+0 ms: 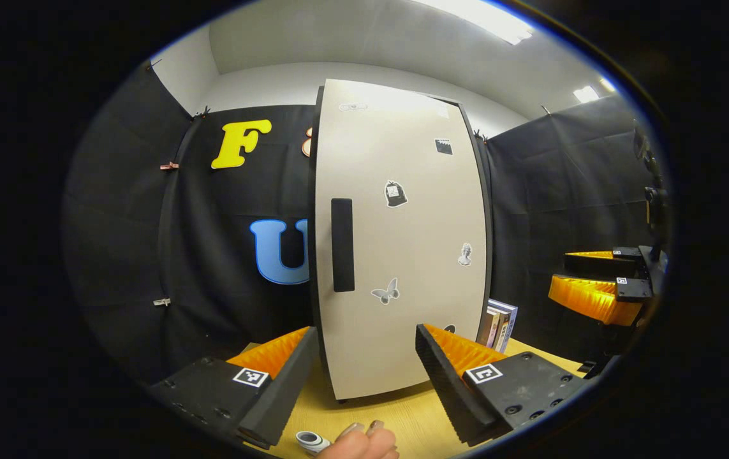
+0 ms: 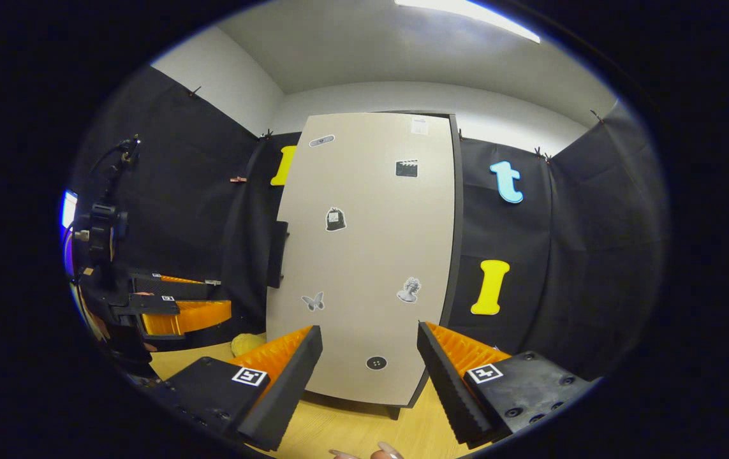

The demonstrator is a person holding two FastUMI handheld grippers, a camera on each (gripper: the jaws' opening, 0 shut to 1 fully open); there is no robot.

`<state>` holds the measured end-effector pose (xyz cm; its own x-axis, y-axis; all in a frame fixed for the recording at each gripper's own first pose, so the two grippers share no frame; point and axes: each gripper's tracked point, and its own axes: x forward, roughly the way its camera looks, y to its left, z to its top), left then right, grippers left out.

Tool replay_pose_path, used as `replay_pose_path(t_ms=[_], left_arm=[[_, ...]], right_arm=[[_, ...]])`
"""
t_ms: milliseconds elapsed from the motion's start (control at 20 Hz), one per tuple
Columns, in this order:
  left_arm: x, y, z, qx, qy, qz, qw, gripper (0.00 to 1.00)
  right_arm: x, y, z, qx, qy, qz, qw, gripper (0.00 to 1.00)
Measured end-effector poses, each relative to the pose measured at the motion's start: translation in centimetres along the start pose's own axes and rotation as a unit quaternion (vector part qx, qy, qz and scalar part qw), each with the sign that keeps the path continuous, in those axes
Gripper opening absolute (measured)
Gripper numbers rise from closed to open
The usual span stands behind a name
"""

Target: Open the cabinet door with the right hand, grasp the bottle in the cabinet with the left hand and place it on the coaster, then close the cabinet door with the right hand.

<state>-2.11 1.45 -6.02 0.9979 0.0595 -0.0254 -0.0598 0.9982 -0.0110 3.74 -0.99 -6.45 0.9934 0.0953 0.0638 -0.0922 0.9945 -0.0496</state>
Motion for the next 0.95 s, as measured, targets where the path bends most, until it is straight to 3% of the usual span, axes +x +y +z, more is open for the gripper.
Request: replay_pose_path(t_ms=[550, 800, 950], left_arm=[[-0.4, 0.0, -0.6, -0.001, 0.013, 0.003, 1.000, 0.96], [-0.6, -0.2, -0.6, 0.004, 0.014, -0.001, 1.000, 0.96], [-0.7, -0.2, -0.5, 0.006, 0.011, -0.003, 1.000, 0.96]], right_arm=[[-0.7, 0.5, 0.7, 0.000, 0.006, -0.002, 1.000, 0.97], [-1.0, -0.2, 0.5, -0.037, 0.011, -0.034, 0.999, 0.97], [-0.8, 0.8, 0.7, -0.042, 0.001, -0.028, 0.999, 0.97]])
